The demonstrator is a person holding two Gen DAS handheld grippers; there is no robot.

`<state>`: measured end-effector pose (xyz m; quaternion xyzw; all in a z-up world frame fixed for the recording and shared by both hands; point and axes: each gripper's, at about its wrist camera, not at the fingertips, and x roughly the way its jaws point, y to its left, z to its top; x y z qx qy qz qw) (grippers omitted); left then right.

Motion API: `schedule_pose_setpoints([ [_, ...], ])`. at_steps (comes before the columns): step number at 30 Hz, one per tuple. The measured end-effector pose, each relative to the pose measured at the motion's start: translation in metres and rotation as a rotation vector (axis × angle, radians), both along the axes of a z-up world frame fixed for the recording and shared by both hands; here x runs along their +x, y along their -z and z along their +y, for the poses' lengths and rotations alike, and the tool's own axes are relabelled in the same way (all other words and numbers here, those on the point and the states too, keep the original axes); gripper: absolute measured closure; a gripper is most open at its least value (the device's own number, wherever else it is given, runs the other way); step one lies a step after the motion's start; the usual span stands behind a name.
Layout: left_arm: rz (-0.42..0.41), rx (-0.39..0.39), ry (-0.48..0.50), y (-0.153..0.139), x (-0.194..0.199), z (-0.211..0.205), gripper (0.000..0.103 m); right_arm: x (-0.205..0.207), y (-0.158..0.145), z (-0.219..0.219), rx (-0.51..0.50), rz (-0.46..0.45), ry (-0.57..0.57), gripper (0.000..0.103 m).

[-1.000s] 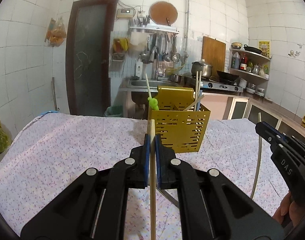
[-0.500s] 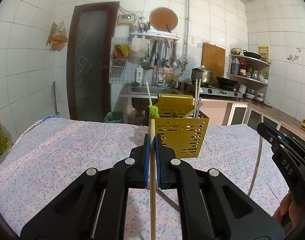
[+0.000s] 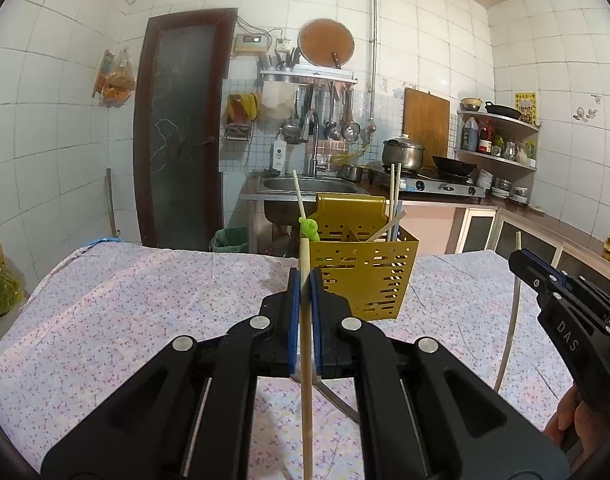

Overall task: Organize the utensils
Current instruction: 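Lift and carry both chopsticks in both tools to the yellow holder, then lower both chopsticks into the yellow holder and open both tools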

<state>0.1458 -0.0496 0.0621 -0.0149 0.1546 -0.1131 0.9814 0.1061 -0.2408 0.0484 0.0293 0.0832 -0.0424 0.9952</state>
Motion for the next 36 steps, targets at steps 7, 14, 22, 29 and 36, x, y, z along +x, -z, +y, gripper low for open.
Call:
schedule_pose_setpoints([
  [7,0.012,-0.008,0.006,0.0,0.002,0.002,0.099,0.004,0.001,-0.002,0.006,0.018,0.007,0.097],
  [14,0.007,-0.028,0.004,-0.013,0.008,0.005,0.099,0.015,-0.007,-0.006,0.019,0.036,0.013,0.097],
  [22,-0.074,-0.049,0.022,-0.06,0.03,0.0,0.099,0.03,-0.054,-0.01,0.01,-0.042,0.026,0.097],
  [29,-0.224,-0.06,0.03,-0.127,0.067,-0.02,0.099,0.066,-0.119,-0.016,-0.012,-0.154,0.034,0.097],
  [36,-0.278,-0.092,0.036,-0.16,0.118,-0.039,0.099,0.108,-0.159,-0.011,-0.047,-0.2,0.003,0.097],
])
